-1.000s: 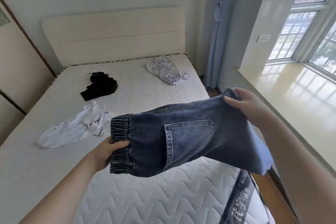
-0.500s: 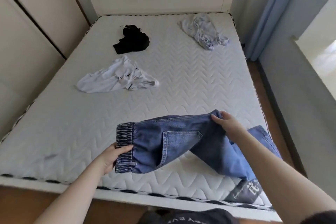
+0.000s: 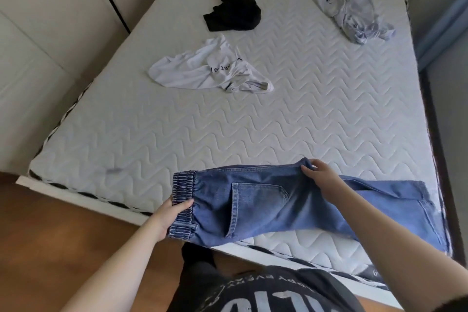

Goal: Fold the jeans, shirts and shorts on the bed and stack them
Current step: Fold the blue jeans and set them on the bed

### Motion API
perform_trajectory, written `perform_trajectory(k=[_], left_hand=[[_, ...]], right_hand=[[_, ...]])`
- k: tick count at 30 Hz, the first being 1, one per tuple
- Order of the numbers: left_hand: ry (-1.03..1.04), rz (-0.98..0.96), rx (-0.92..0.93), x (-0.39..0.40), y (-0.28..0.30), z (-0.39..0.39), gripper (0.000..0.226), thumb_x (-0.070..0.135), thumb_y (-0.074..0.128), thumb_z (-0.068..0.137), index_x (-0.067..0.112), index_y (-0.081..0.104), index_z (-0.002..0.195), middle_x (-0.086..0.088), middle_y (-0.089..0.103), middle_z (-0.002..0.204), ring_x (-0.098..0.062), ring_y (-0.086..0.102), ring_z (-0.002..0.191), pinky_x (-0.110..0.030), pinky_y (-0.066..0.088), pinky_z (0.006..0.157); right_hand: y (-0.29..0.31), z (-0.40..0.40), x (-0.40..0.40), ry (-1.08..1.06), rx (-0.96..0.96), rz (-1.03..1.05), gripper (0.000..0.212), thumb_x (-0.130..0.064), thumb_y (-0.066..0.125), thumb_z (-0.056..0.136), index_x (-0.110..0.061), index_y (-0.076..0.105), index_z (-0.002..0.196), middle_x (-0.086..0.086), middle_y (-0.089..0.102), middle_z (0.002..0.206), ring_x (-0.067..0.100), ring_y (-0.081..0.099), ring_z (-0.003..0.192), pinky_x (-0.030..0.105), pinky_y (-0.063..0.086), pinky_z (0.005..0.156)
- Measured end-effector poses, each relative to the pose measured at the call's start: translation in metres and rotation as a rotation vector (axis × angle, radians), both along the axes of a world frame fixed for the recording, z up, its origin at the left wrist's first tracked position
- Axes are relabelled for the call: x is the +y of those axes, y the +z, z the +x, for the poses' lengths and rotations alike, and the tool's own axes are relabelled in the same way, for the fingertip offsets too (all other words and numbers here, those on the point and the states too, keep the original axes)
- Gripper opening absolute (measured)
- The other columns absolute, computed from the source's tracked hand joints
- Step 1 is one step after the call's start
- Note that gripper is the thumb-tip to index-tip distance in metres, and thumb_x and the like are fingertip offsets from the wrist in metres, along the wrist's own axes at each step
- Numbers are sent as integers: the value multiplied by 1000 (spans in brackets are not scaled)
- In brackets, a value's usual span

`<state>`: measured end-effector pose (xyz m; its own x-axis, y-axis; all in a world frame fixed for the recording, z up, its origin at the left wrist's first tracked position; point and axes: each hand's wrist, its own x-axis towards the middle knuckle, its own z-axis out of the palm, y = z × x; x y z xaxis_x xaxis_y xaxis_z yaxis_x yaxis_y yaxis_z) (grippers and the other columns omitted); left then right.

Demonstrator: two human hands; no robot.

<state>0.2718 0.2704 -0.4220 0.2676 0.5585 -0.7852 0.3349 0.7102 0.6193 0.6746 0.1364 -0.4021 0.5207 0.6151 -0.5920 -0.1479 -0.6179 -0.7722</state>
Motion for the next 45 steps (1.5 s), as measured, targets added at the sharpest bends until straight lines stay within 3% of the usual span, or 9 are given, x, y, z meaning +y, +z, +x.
perform_trajectory(k=[4,13,20,24,26,30,37,42,45], left_hand=[[-28,15,25,54,-28,-55,32,21,69,91,16,58,121,-17,74,105,-37,71,94,-49,59,79],[-117,96,133,175,-66,-155,31,24,68,93,27,56,120,0,72,109,-23,69,98,-44,56,87],[-129,176,193,267,-67,-186,27,22,68,93,18,60,118,-7,72,105,-32,69,100,-44,57,82],[-213,304,423,304,-67,-195,53,35,63,95,14,43,140,-14,63,126,-35,62,111,-50,50,97],[-286,357,557,308,-65,-195,66,37,60,96,13,31,150,-17,54,138,-35,55,122,-43,45,102],[-404,402,503,289,-65,-179,60,21,61,96,9,35,149,-19,56,134,-33,58,117,-40,45,99],[-712,430,460,225,-69,-119,48,22,55,98,15,44,144,-10,53,138,-26,56,119,-34,43,99],[-959,538,409,180,-71,-56,44,25,51,99,20,45,143,-7,49,142,-23,48,129,-35,39,105],[-1096,591,374,153,-72,-14,44,26,49,100,22,44,143,-5,45,145,-24,45,131,-38,38,107]], right_hand=[[-28,-60,56,-1,-17,-71,11,-10,63,94,-13,65,104,9,68,93,21,62,84,31,51,80],[-71,-171,195,-28,-63,-193,17,-16,60,95,-13,68,110,9,68,102,24,61,97,38,50,92],[-63,-205,270,-41,35,-82,36,4,46,97,-8,56,130,4,62,116,15,57,102,10,46,71],[-53,-206,275,68,148,-48,44,-1,48,99,-18,45,140,0,51,139,18,52,121,36,39,109],[-51,-211,266,174,137,-75,46,-2,51,99,-19,44,141,-1,51,139,18,48,129,41,33,114],[-52,-225,240,287,68,-118,41,-3,53,98,-26,50,131,-4,57,131,4,56,116,25,44,99],[-81,-225,169,198,23,-270,45,-5,54,98,-13,47,141,13,52,140,24,51,128,33,40,104],[-94,-197,107,102,-19,-377,43,-18,54,98,-21,48,140,8,59,131,20,58,96,23,46,69],[-100,-173,65,34,-82,-431,46,-19,51,98,-23,44,143,2,62,125,16,57,81,21,41,62]])
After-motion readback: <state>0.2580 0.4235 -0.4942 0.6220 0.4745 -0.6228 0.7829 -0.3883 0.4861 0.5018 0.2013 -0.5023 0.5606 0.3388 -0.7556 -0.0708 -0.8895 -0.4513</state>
